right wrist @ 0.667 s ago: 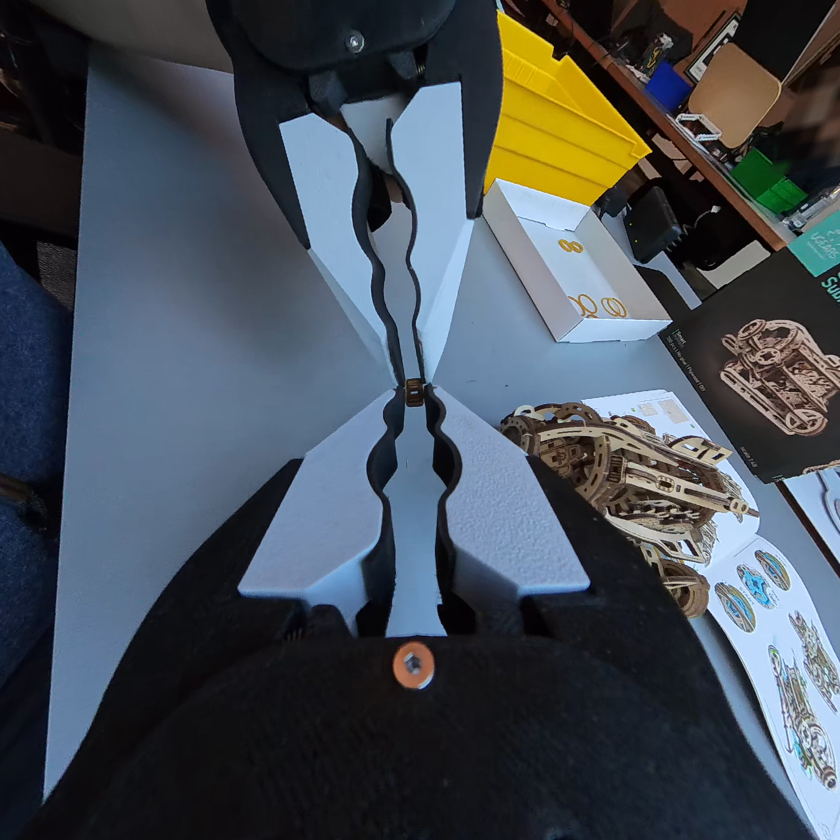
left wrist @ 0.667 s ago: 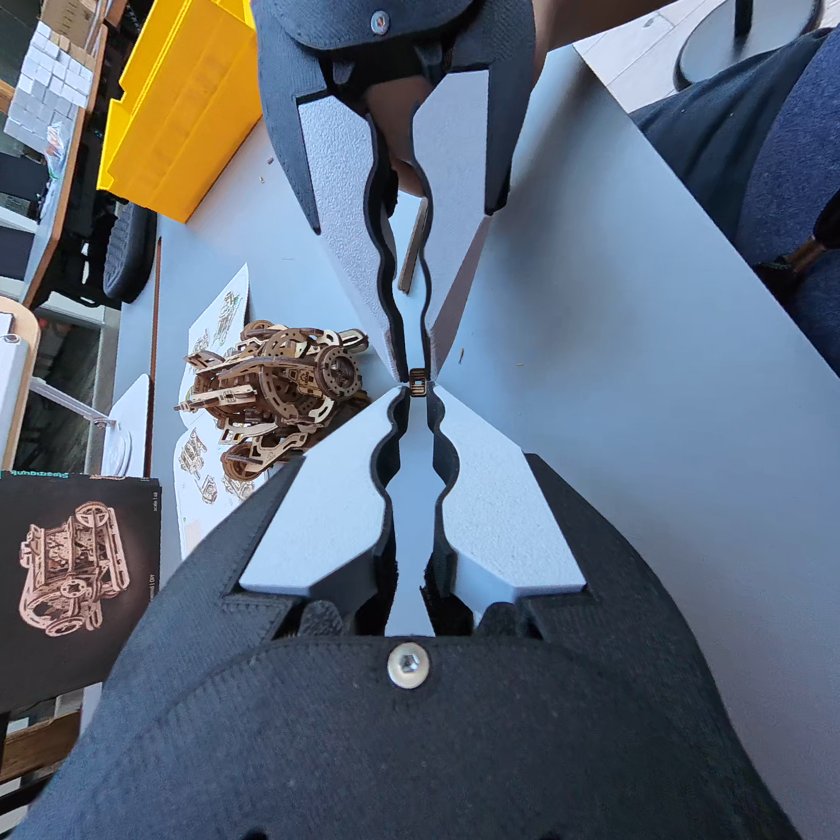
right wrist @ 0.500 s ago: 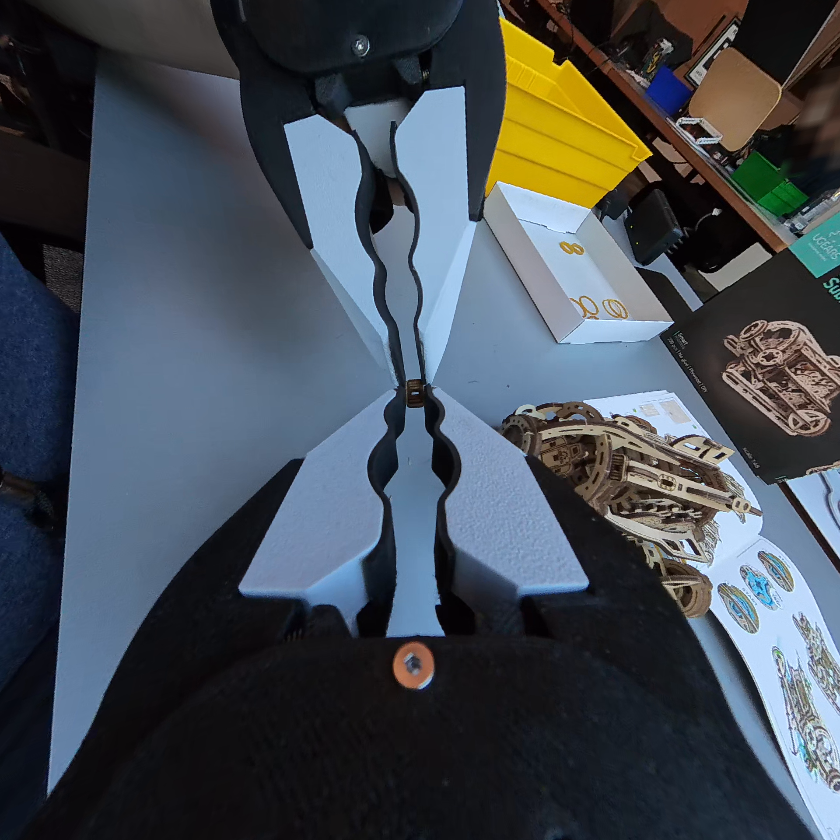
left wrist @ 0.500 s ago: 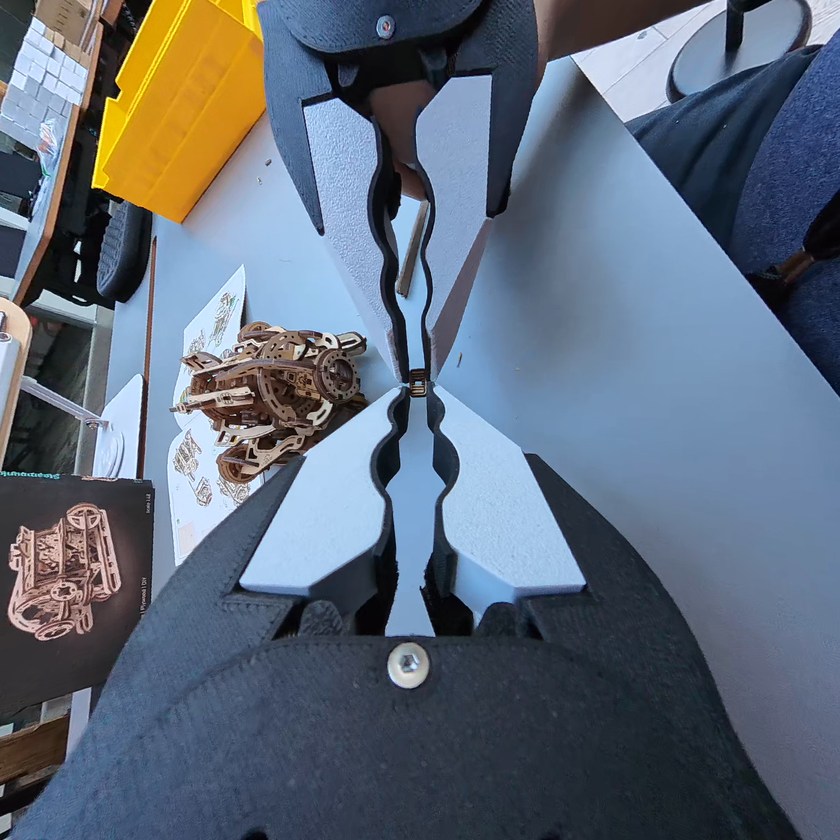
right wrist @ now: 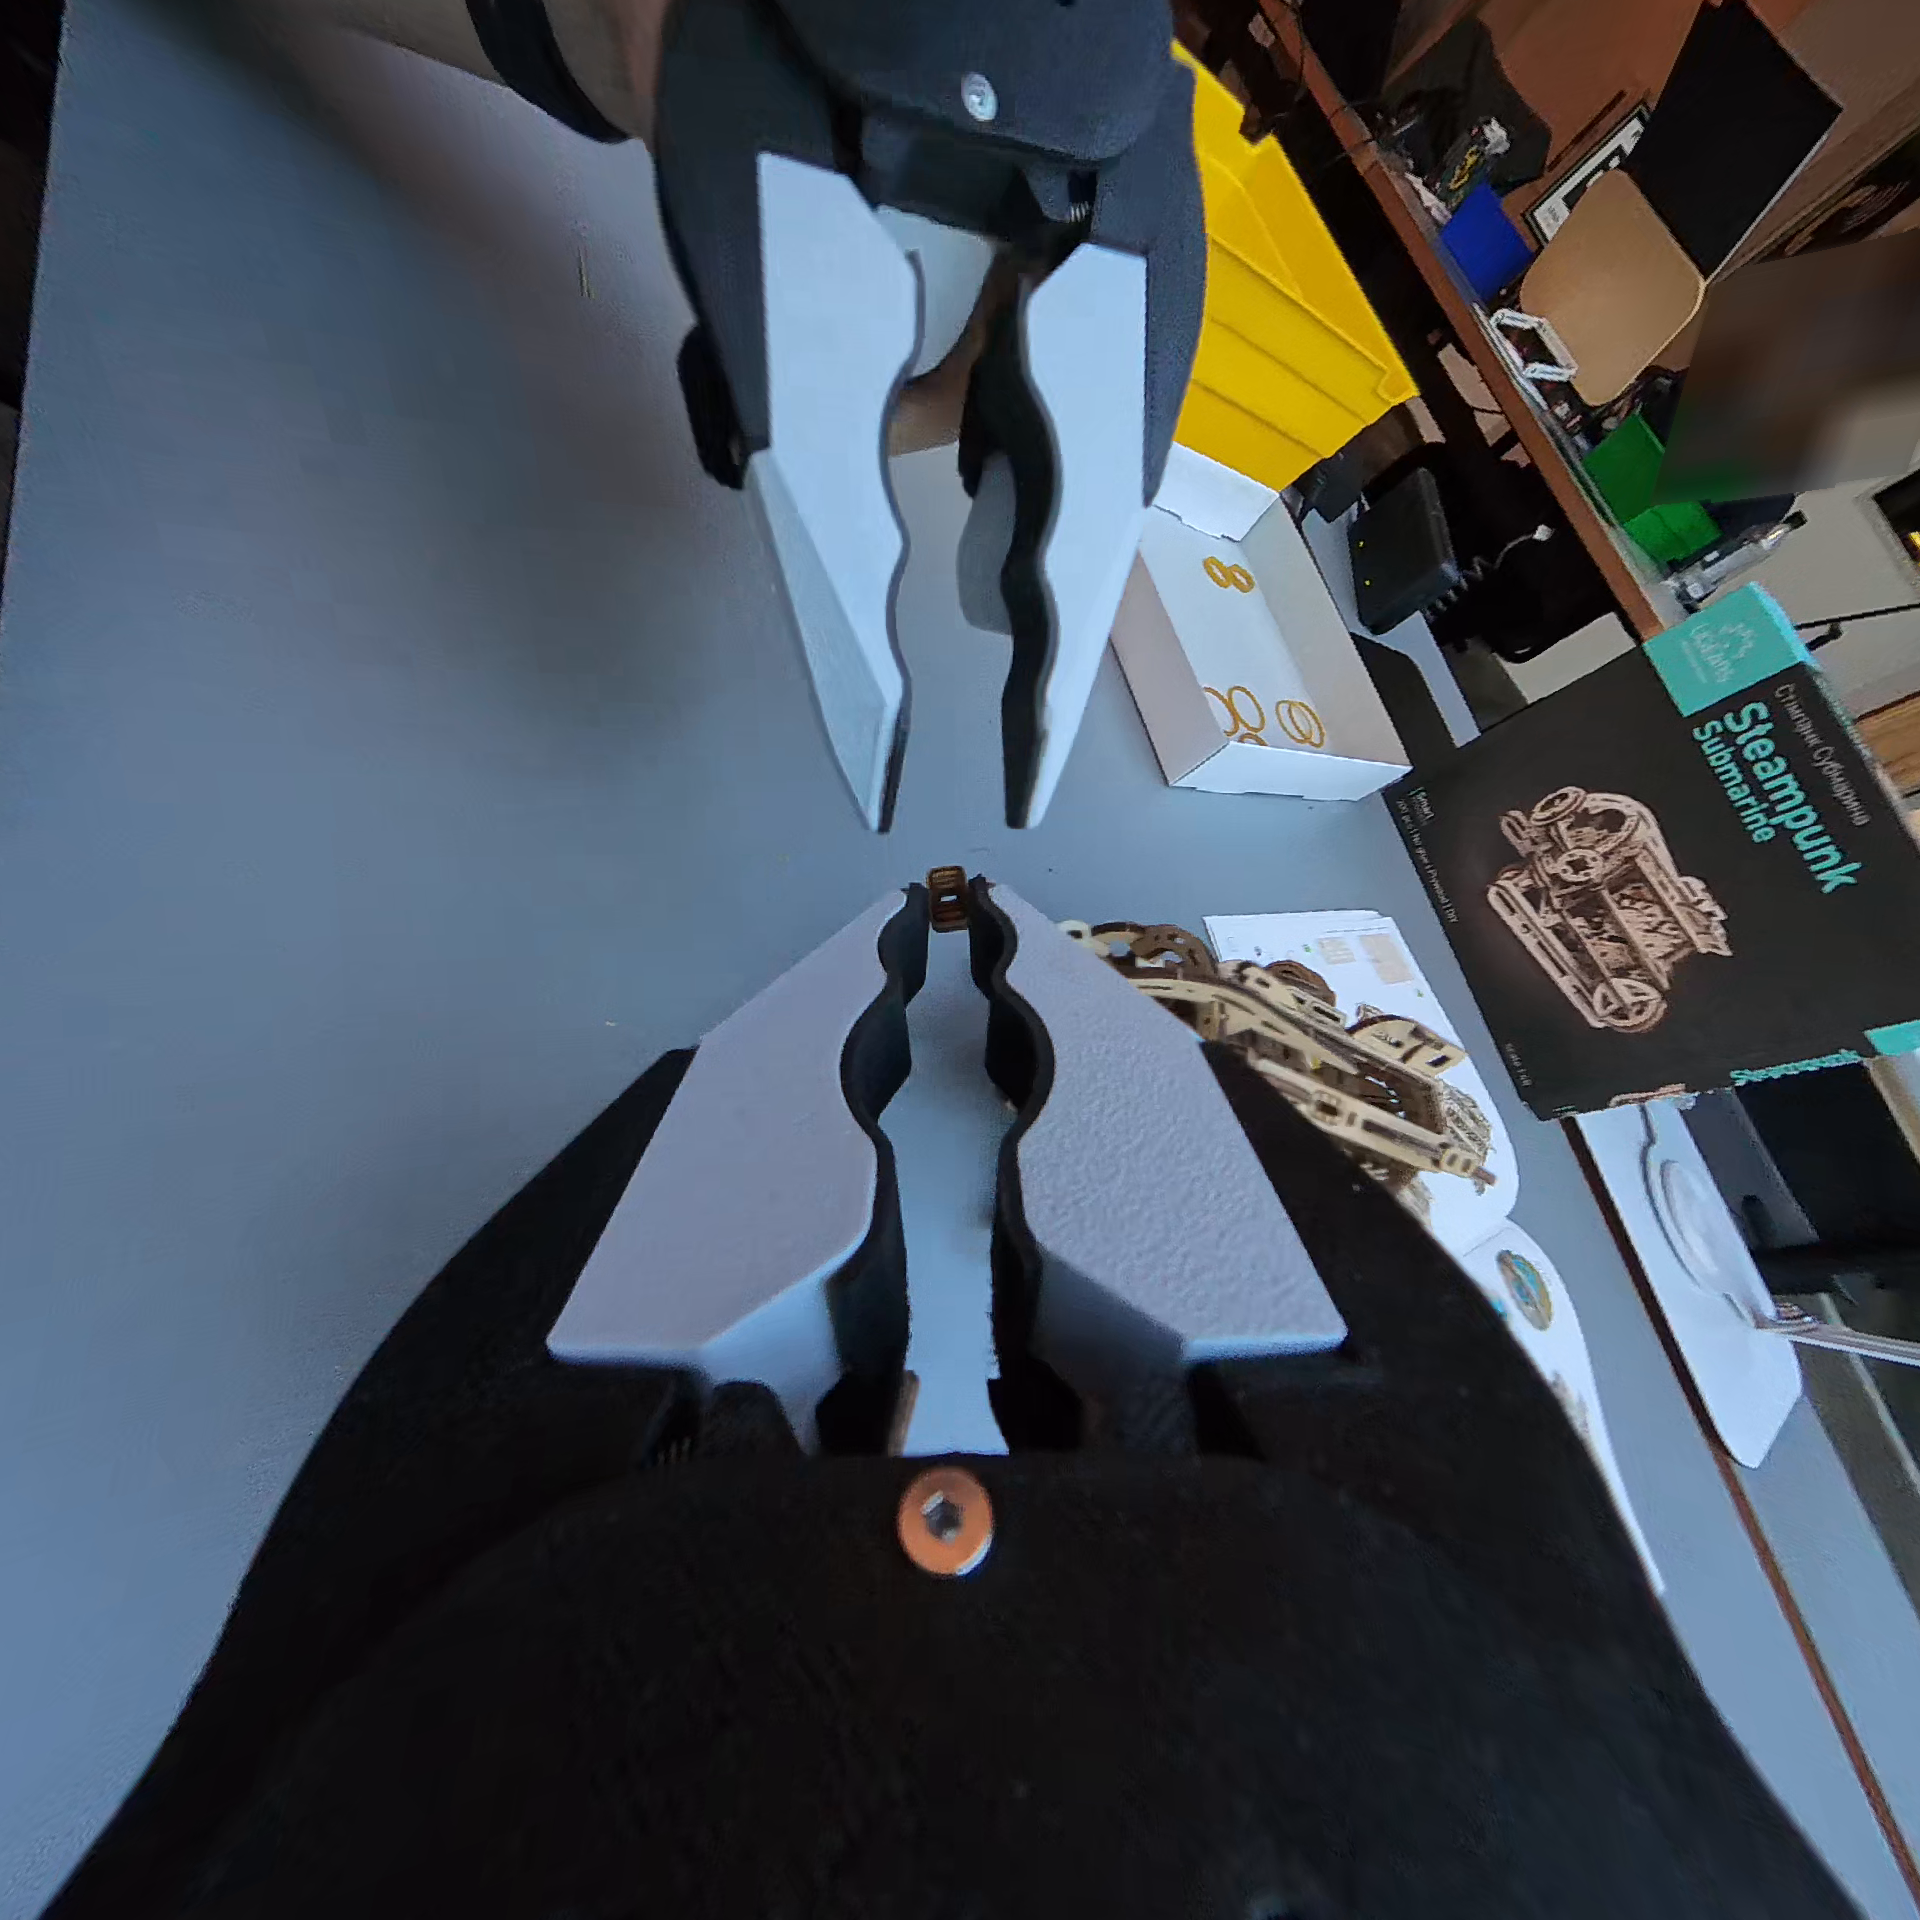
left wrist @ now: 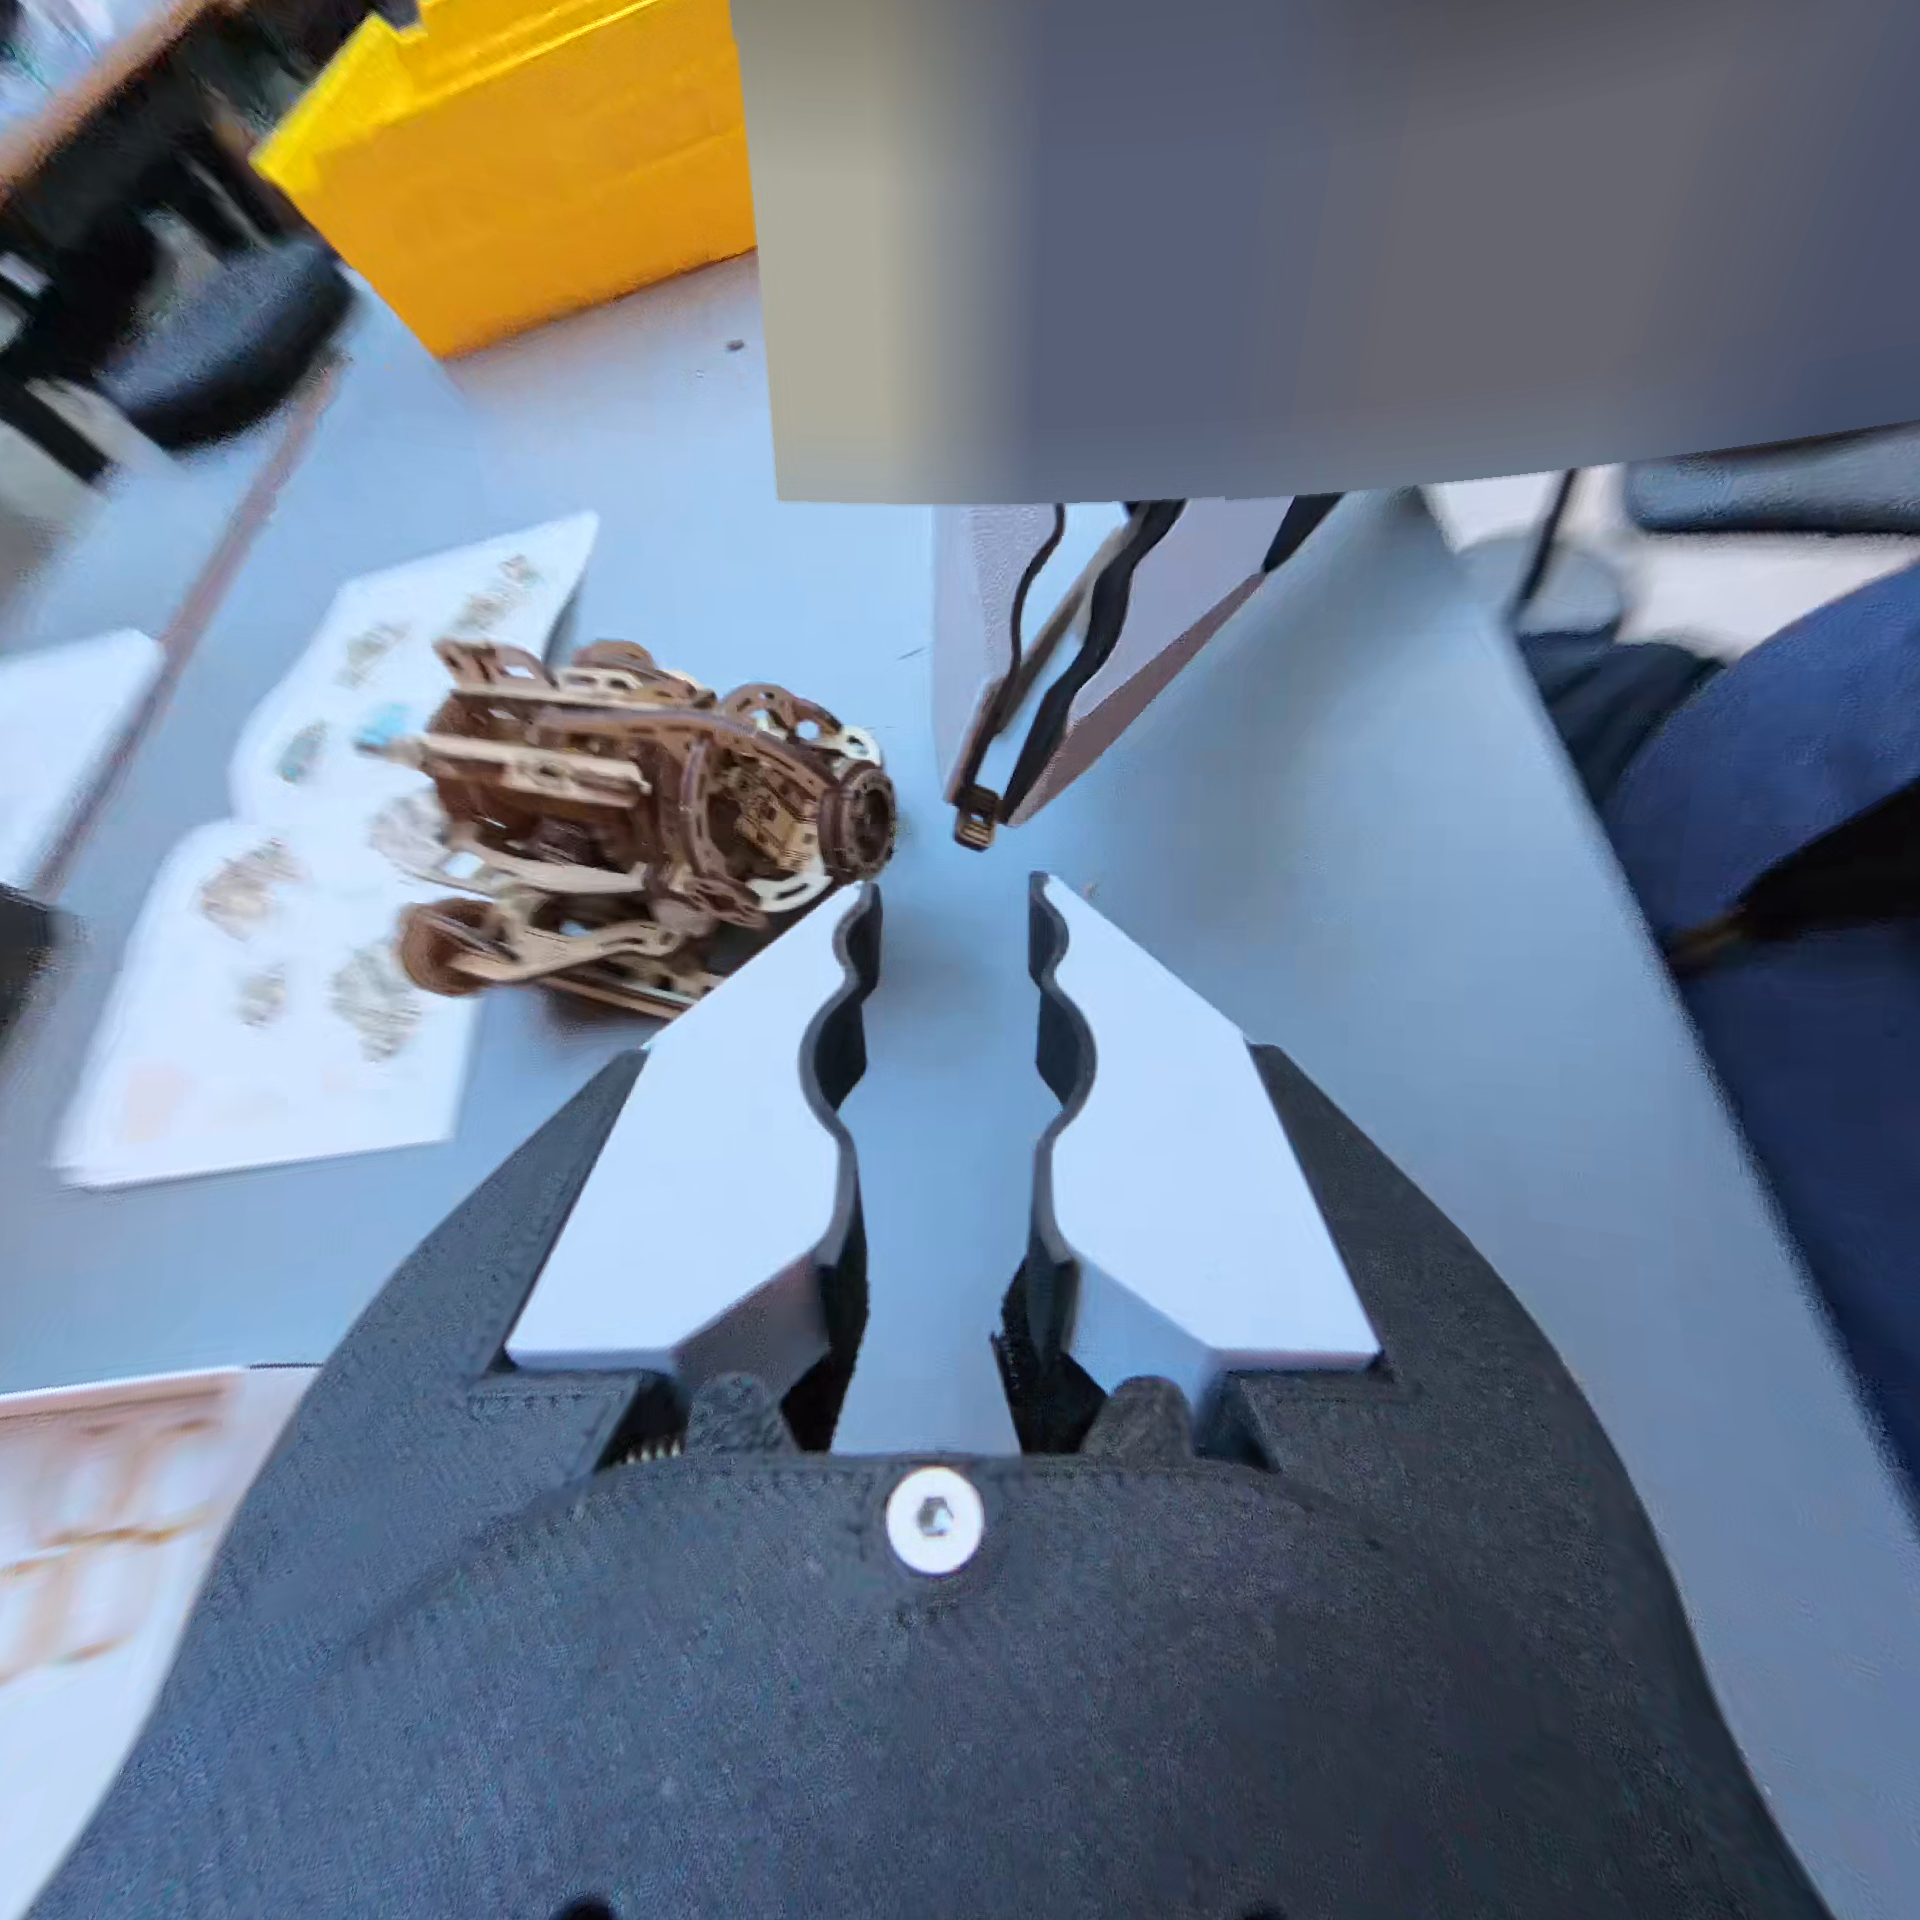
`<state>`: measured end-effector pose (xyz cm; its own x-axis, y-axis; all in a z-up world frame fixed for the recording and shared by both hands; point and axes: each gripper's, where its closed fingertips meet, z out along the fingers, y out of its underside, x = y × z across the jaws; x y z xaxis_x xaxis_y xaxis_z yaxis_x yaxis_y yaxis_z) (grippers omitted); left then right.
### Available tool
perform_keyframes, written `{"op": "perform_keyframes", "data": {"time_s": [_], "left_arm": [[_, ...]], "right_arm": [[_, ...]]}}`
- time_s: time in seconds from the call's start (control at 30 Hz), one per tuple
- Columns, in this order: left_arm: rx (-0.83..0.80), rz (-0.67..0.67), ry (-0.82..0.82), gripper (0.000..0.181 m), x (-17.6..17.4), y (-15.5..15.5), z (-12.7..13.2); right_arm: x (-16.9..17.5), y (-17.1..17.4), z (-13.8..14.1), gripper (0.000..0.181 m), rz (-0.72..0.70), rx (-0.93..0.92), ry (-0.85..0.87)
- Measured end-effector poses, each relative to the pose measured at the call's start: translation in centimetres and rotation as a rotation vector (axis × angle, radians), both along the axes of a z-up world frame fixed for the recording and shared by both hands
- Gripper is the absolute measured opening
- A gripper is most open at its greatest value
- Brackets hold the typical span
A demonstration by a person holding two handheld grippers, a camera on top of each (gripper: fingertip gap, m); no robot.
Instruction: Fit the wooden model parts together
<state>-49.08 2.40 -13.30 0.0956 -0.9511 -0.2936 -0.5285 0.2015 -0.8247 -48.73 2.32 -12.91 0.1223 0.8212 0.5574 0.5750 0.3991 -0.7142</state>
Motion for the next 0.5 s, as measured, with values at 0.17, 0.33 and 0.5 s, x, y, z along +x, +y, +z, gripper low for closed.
{"op": "perform_keyframes", "data": {"time_s": [0.17,0.33,0.5], "left_arm": [[-0.459,-0.006,-0.176,0.017,-0.5,0.1,1.2],[-0.718,-0.081,-0.305,0.009,-0.4,-0.2,2.7],[-0.795,-0.132,-0.292,0.016,-0.3,-0.7,2.2]], "right_arm": [[-0.3,0.1,1.1,0.006,0.040,0.055,0.003],[-1.0,-0.5,1.5,0.006,0.085,0.089,0.004],[-1.4,-0.8,1.4,0.006,0.089,0.124,-0.014]]}}
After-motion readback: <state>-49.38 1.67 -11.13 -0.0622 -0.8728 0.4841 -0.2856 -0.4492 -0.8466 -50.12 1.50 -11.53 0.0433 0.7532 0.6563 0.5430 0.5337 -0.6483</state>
